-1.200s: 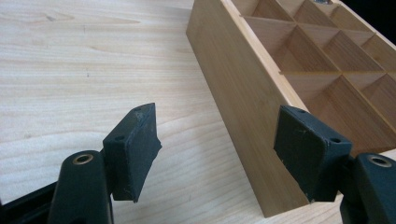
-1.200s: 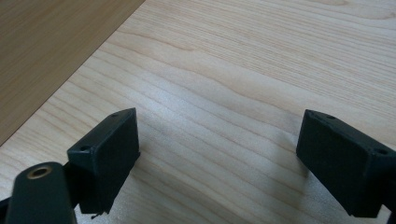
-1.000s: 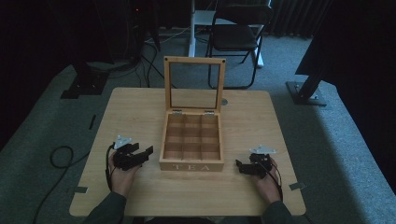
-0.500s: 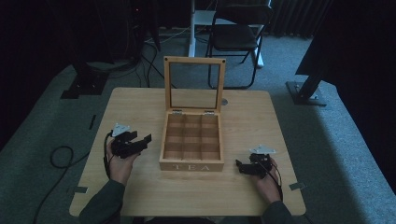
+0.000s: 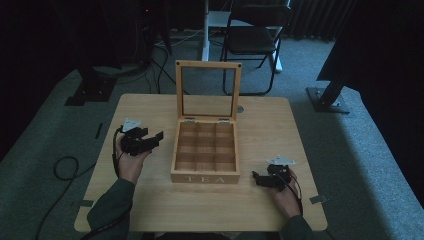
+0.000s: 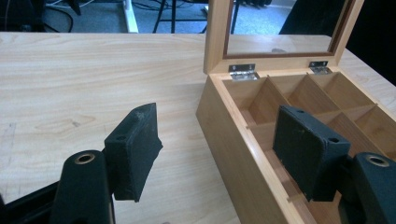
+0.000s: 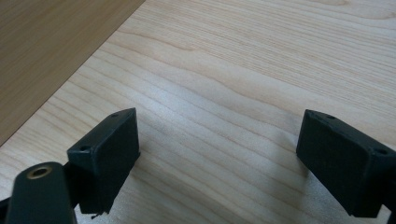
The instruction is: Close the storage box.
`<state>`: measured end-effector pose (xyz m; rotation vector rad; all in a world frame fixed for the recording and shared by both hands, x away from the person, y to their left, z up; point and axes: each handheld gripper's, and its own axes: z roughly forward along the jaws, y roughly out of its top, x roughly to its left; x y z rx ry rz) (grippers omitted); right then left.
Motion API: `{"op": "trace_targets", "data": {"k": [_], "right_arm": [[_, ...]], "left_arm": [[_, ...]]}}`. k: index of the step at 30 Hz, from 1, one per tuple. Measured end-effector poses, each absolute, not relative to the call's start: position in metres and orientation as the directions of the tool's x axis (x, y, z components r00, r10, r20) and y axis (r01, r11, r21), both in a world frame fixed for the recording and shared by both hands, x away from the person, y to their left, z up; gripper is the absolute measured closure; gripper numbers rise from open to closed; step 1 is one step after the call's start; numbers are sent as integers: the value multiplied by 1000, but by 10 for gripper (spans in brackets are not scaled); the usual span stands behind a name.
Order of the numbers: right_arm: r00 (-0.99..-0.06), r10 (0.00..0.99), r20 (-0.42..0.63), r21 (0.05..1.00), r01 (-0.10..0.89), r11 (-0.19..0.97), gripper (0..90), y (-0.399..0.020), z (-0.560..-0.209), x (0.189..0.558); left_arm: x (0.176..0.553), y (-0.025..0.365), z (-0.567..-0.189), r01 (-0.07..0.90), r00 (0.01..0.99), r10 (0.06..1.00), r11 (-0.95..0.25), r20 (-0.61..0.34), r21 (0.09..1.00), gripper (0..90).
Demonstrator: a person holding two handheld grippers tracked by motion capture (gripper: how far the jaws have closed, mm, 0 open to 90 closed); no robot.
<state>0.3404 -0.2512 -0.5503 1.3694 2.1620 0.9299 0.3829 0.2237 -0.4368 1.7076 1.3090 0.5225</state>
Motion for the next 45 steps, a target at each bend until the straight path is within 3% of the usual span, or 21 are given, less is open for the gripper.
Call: {"op": "trace_targets", "data": {"k": [45], "right_arm": [[-435,900,7,722,625,296,127,-250,-550,340]], "left_arm": [[438,218,-416,535,313,943,-79,-111,841,341]]}}
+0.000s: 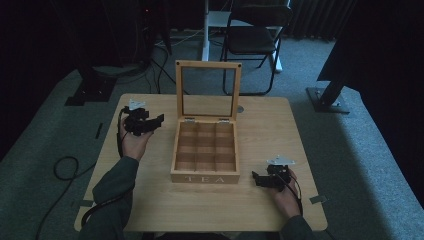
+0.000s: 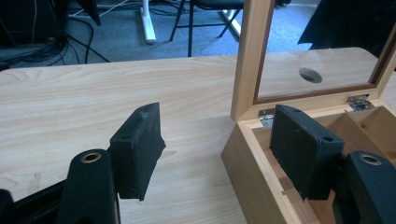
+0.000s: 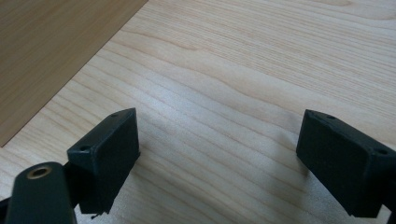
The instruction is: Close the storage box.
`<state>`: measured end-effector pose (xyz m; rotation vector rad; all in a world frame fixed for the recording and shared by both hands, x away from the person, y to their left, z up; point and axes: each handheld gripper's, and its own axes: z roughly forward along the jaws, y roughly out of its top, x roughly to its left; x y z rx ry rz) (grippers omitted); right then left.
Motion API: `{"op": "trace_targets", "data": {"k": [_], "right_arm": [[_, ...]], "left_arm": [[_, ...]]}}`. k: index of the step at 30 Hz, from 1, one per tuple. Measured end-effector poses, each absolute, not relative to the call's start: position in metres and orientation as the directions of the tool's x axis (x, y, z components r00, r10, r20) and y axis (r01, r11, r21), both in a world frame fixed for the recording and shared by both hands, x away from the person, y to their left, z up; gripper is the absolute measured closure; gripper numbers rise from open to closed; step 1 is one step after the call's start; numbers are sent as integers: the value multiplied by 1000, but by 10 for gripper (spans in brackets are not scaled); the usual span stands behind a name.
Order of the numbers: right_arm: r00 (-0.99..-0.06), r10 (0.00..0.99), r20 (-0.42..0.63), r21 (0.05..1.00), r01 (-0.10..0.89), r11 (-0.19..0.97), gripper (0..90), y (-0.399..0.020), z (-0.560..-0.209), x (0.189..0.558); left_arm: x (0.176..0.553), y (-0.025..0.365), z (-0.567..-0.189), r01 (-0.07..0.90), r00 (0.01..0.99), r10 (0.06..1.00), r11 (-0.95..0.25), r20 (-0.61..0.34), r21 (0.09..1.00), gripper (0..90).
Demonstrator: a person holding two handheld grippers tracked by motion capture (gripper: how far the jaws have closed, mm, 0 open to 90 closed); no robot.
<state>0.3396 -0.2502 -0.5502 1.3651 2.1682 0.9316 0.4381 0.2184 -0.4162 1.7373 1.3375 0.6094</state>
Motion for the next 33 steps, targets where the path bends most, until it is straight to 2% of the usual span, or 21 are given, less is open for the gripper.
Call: {"op": "trace_targets", "data": {"k": [12,33], "right_arm": [[-435,900,7,723,625,297,127,-250,-550,340],[-435,900,6,722,624,297,127,-250,-550,340]], "left_arm": [[451,212,-409,504,375,923,-122,-89,855,321],[475,199,-402,509,387,918,-130,-91,851,312]]}}
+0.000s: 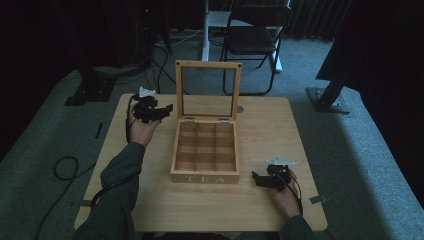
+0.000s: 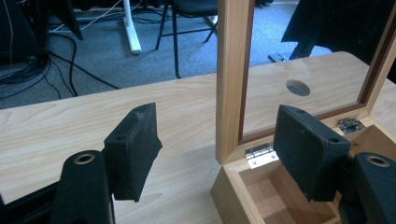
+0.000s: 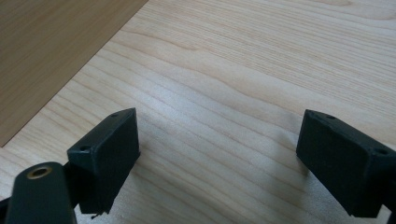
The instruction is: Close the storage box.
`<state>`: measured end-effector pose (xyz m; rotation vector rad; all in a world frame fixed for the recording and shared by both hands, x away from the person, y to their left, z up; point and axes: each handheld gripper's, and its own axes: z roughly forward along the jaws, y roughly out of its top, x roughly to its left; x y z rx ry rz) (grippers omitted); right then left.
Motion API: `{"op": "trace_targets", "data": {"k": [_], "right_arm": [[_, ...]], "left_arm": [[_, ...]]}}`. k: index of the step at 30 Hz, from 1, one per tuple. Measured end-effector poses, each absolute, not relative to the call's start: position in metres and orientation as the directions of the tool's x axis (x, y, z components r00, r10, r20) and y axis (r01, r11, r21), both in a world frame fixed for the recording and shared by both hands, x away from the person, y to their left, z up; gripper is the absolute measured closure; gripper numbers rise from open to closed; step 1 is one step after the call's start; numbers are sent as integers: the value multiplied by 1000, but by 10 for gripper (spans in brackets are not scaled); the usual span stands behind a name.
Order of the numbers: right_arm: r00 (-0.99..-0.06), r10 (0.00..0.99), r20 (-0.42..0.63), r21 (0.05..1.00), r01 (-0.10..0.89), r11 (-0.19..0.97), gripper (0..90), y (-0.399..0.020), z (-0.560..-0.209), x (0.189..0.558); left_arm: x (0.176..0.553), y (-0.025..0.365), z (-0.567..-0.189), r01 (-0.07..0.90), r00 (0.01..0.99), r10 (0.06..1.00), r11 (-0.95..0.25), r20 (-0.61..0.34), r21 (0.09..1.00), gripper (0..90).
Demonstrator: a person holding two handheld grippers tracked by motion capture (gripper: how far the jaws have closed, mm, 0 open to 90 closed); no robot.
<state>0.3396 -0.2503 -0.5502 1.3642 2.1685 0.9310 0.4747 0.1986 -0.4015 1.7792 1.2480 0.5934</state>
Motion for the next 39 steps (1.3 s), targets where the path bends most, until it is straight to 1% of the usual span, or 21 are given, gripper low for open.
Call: {"op": "trace_targets", "data": {"k": [4,10,16,20,27,39], "right_arm": [[-435,900,6,722,624,297,127,-250,-550,340],[-435,900,6,722,624,297,127,-250,-550,340],[-435,900,6,723,624,297,127,-250,-550,340],[-436,900,5,723,624,298,127,-250,-550,340],[-436,900,6,723,623,297,128,-250,-550,339],[-436,900,6,723,623,297,127,-250,-550,339]], "left_arm": [[482,195,-399,505,395,915,-136,-88,853,311],[491,192,-400,516,412,903,-126,-116,847,294],[499,189,-400,534,398,908,-114,-130,838,295],[503,188,-398,532,395,910,-116,-126,839,295],[513,184,-390,515,421,902,-147,-99,844,295],[527,175,-395,536,411,904,-136,-117,833,296]]}}
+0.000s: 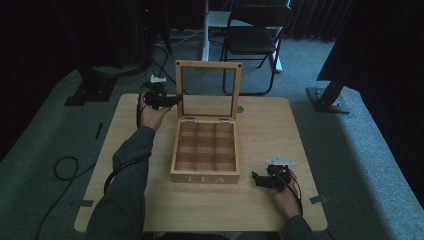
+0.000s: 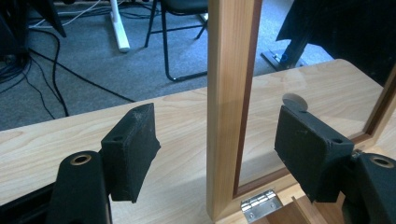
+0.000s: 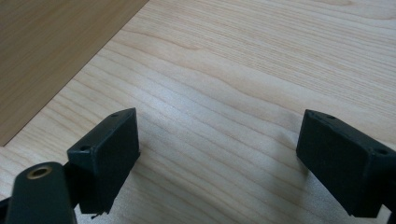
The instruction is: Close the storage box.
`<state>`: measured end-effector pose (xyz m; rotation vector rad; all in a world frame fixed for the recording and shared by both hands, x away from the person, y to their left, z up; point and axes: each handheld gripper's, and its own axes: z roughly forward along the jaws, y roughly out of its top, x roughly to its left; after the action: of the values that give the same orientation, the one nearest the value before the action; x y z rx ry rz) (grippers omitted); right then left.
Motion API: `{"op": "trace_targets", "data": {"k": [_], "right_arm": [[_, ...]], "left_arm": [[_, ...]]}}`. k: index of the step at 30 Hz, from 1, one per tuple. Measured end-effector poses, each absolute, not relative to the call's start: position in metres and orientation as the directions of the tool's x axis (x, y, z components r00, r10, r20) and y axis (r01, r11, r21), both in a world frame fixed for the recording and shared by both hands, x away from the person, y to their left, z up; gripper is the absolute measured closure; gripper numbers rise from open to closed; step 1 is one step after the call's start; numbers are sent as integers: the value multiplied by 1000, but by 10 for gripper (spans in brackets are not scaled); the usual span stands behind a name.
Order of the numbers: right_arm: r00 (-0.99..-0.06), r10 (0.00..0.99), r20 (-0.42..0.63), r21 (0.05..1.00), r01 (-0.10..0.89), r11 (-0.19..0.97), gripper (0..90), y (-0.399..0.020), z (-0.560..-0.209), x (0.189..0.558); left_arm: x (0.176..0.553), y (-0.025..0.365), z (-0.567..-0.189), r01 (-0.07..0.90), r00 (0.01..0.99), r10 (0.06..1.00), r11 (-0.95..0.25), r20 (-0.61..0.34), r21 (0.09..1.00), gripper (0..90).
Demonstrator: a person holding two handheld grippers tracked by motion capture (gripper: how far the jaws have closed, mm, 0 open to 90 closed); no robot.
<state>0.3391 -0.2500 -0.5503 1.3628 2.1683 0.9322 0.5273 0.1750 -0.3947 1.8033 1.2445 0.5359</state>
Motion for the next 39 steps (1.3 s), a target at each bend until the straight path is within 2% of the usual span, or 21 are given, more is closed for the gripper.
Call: {"op": "trace_targets", "data": {"k": [16,34,39], "right_arm": [[-436,900,6,723,623,297,127,-250,-550,339],[-436,900,6,723,624,297,128,-250,-550,339],[-441,897,5,723,622,301,127,-250,-550,339]], "left_arm": [[544,166,-393,542,420,902,-157,-105,825,288],[560,148,-377,520,466,868,-111,-172,847,309],[563,144,-376,516,462,872,-116,-161,849,314]]}}
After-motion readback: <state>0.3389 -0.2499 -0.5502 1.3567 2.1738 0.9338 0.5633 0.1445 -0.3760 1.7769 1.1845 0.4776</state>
